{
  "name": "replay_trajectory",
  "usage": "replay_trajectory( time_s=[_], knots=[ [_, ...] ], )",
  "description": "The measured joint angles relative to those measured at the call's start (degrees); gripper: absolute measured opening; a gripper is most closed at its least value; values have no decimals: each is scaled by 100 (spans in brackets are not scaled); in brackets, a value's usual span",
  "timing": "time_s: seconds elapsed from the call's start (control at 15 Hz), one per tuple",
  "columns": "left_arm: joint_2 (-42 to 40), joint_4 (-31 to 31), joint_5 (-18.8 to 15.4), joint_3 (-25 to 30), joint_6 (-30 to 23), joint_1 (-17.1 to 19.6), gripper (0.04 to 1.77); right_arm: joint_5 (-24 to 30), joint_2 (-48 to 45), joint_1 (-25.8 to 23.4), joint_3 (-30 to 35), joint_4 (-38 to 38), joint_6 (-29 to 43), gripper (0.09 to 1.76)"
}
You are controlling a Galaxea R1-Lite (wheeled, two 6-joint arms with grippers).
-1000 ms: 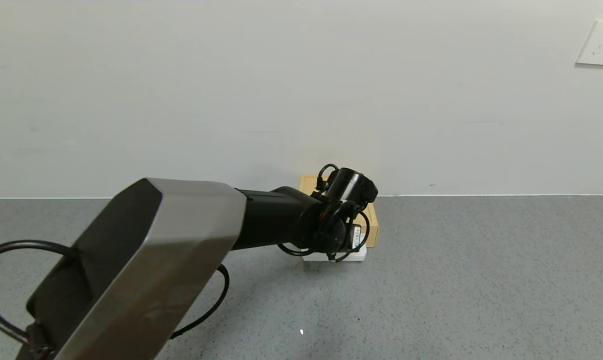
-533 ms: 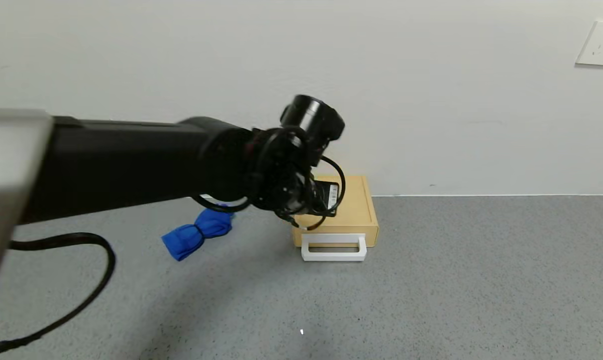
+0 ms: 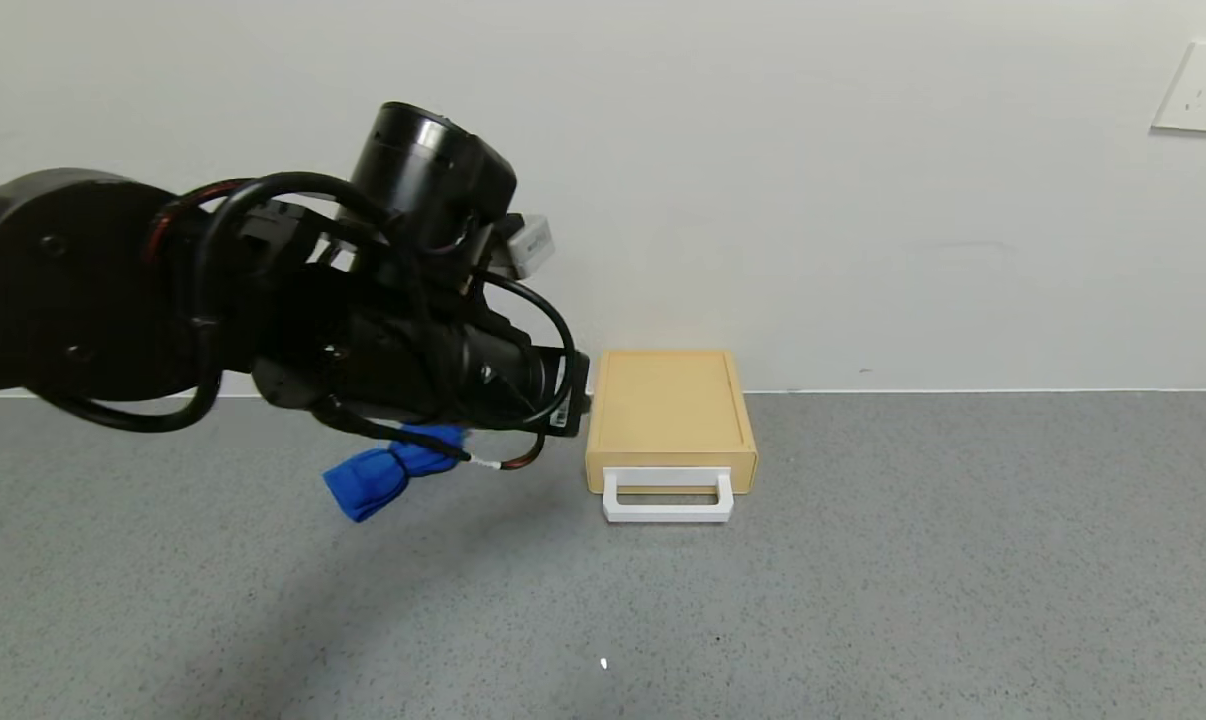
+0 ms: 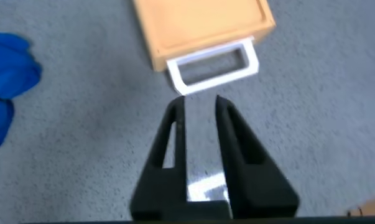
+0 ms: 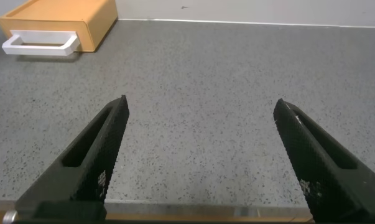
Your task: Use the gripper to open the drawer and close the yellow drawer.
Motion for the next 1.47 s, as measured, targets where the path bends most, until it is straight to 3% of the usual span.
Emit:
replay_trajectory(
  time_s=[0.27, 0.4, 0.53, 0.8, 0.87, 1.13, 1.47],
  knots=[
    [-931, -752, -1520, 1224, 875, 521, 100, 0, 0, 0, 0, 0, -2, 171],
    [-1396, -1351, -2135, 1880, 1389, 805, 117, 2, 0, -2, 0, 0, 0, 171],
    [-1840, -1748, -2466, 2442, 1842, 1041, 129, 2, 0, -2, 0, -2, -2, 171],
    [-2693, -2064, -2477, 3213, 2220, 1218, 146, 0, 0, -2, 0, -2, 0, 171],
    [-2895, -2094, -2372, 3373, 2289, 1254, 149, 0, 0, -2, 0, -2, -2, 171],
    [-3783, -2153, -1407, 3974, 2388, 1449, 158, 0, 0, -2, 0, 0, -2, 171],
    [-5196, -2153, -1208, 4597, 2349, 2029, 164, 0, 0, 0, 0, -2, 0, 171]
  ],
)
